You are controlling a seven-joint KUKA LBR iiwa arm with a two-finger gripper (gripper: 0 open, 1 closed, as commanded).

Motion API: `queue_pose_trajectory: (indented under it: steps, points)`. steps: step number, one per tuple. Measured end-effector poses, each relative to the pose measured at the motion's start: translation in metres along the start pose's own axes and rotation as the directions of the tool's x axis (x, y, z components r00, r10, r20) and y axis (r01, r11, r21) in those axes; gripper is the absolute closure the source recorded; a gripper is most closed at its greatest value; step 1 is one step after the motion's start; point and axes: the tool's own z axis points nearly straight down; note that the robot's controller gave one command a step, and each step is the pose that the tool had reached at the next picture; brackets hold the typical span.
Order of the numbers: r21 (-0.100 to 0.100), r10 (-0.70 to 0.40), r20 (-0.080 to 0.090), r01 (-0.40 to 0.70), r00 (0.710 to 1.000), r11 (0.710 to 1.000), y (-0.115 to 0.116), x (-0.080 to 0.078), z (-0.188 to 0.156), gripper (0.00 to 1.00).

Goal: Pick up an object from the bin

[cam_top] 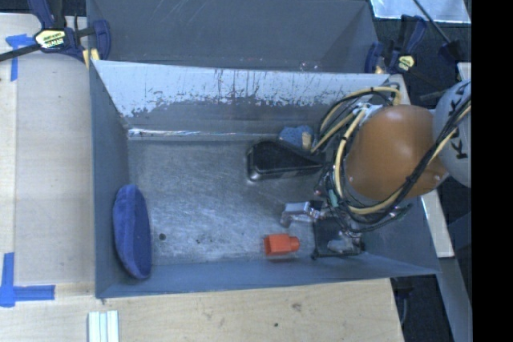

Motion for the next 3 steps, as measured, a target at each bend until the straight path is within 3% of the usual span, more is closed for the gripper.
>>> queue_pose_trajectory:
  steps: [1, 2, 3]
  points:
    - [0.006, -0.075, 0.0, 0.075, 0.997, 0.997, -0.071, 0.01, -0.005, 0.0]
    - [-0.005, -0.485, 0.0, 0.485, 0.874, 0.874, -0.026, 0.023, 0.001, 0.0]
    - [-0.004, -0.483, 0.001, 0.483, 0.876, 0.876, -0.027, 0.023, 0.0, 1.0]
